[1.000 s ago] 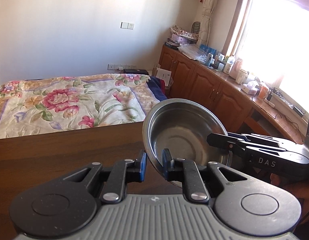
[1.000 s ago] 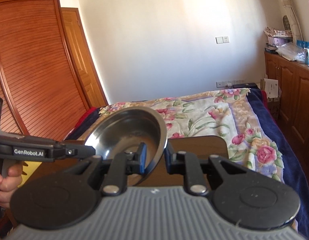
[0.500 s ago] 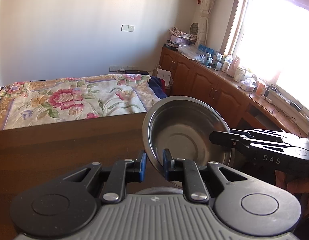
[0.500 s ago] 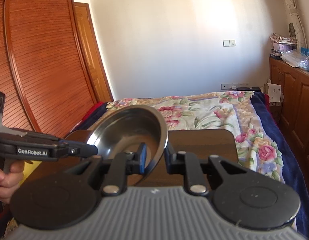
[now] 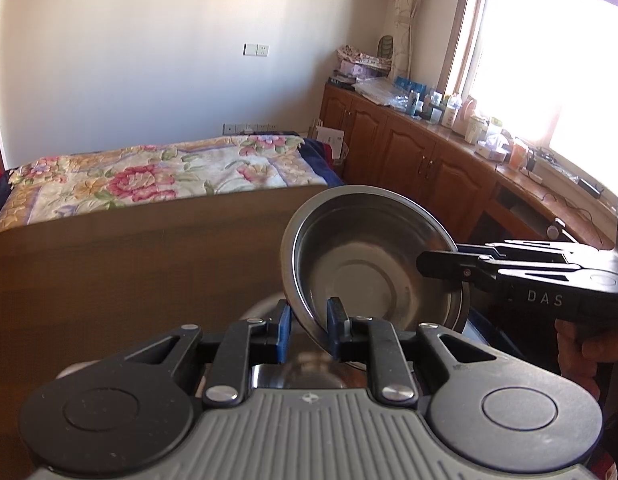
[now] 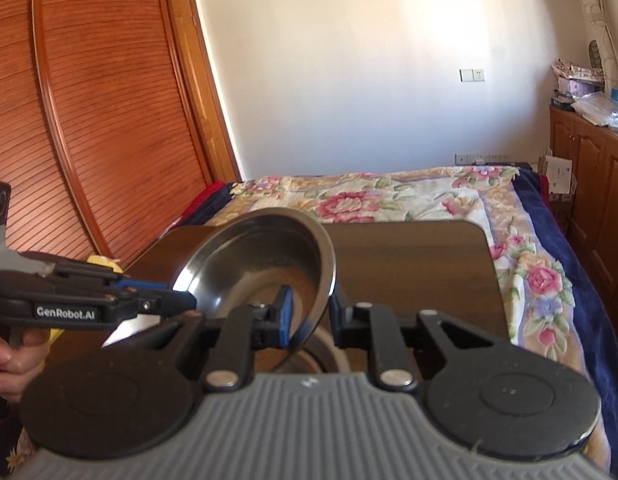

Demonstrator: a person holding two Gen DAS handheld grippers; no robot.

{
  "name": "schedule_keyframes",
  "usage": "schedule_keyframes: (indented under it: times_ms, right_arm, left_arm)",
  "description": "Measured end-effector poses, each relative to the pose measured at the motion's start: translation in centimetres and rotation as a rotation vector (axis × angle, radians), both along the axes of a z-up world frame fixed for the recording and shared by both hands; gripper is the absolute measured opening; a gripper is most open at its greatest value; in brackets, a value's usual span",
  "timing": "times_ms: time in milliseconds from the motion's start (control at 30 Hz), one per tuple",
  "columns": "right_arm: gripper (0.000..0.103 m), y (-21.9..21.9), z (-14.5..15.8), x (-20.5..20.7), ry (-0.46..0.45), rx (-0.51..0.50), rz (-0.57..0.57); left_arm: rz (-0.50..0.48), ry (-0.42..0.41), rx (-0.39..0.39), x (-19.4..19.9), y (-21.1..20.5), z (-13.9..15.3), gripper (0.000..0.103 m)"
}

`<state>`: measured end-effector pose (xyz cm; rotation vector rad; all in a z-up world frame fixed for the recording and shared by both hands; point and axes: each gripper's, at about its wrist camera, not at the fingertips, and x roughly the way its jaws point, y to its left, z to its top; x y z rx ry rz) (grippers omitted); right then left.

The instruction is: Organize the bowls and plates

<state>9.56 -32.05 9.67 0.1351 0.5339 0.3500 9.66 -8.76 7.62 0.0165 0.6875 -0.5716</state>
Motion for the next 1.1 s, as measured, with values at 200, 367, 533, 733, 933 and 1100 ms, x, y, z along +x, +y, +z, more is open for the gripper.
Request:
schedule_keyframes:
  times_ms: [200,367,533,733,933,1100]
  right_arm:
    - [0.021,0.4,-1.7,-1.1,0.037,0.007,0.011]
    - [0.021,0.8,-2.5,-1.3,0.062,0.007,0.023]
    - [0.021,1.7,-3.4,-1.3,0.077,-0.021,0.027]
    - [0.021,2.0,-4.3,-0.8,0.097,-0.016,0.031]
    - [0.021,2.4,-4.8,-0.8,0.103,-0.037,0.029]
    - [0.021,3.0,-4.8,-1.2,0.077,-0.095,0.048]
  left_arm:
    - [-0.003,0.028,0.019,-1.4,0.4,-2.2,0.023]
    - [-0.004,0.053,0.029,-1.6,0.6,-3.9,0.023]
    - [0.004,0.072,0.039,-1.5,0.9,-5.2,0.023]
    - [0.010,0.085,0.048,-1.2,1.2,-5.9,0.023]
    - [0.015,0.089,0.055,-1.1,0.9,-6.1,0.023]
    - [0.019,0.093,0.064,-0.9,0.8,-6.4,0.024]
